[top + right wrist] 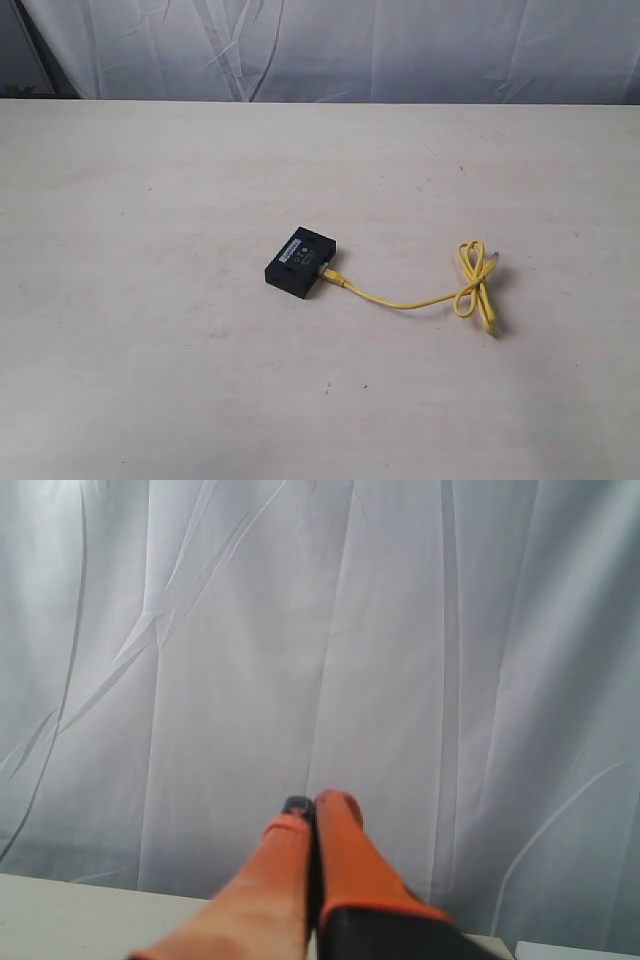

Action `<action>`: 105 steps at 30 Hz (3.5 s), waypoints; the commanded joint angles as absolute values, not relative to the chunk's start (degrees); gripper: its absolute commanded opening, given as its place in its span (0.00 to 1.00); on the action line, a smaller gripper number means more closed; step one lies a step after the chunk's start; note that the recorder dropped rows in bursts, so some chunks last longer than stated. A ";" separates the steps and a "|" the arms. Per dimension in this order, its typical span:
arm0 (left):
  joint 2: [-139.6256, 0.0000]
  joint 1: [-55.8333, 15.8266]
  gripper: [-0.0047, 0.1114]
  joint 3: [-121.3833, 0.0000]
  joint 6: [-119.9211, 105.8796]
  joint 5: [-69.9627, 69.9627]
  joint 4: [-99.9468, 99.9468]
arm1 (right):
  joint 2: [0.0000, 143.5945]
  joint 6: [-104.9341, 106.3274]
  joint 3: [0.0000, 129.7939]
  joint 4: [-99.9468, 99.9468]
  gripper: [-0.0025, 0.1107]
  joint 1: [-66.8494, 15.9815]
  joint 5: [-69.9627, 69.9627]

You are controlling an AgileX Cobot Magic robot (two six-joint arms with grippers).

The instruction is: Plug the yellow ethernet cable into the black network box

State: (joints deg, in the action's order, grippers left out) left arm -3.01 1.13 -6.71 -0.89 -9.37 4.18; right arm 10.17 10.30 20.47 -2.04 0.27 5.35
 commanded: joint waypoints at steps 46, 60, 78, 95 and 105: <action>0.00 1.32 0.04 0.00 -0.37 -12.93 2.68 | 10.04 10.24 20.17 -2.19 0.02 0.51 5.25; 0.00 1.32 0.04 0.00 -0.37 -12.93 2.68 | 7.65 1.04 20.17 2.89 0.02 0.51 17.49; 0.00 1.32 0.04 0.00 -0.37 -12.92 2.68 | 0.00 0.91 1.06 -0.60 0.02 0.51 14.17; 0.00 1.32 0.04 0.00 -0.37 -12.92 2.68 | 0.00 0.91 0.00 -0.60 0.02 0.51 17.61; 0.00 1.32 0.04 0.00 -0.47 -12.91 2.68 | 0.00 0.81 0.00 -0.60 0.02 0.51 17.60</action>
